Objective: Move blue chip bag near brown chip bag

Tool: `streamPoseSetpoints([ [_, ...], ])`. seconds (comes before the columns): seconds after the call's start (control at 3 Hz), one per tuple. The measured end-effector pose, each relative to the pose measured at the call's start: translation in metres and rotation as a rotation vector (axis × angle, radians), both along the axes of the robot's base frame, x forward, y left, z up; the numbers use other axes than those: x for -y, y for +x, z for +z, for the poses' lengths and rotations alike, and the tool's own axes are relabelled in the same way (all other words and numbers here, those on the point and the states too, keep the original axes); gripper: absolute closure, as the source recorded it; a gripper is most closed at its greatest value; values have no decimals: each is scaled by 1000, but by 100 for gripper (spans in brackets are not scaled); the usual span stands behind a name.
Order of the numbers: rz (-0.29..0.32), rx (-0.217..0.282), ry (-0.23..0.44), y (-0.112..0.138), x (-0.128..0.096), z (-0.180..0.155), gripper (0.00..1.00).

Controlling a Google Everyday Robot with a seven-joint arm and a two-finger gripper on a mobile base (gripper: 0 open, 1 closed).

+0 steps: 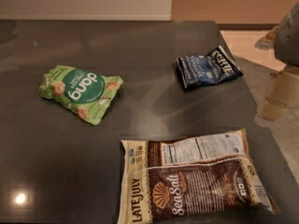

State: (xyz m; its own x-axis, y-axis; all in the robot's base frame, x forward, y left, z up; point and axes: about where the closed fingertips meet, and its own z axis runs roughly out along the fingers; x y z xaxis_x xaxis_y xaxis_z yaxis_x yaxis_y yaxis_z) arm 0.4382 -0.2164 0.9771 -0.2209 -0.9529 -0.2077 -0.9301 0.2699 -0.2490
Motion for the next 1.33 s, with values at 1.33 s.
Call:
streamPoseSetpoints([
  [1.33, -107, -16, -68, 37, 4, 4, 0],
])
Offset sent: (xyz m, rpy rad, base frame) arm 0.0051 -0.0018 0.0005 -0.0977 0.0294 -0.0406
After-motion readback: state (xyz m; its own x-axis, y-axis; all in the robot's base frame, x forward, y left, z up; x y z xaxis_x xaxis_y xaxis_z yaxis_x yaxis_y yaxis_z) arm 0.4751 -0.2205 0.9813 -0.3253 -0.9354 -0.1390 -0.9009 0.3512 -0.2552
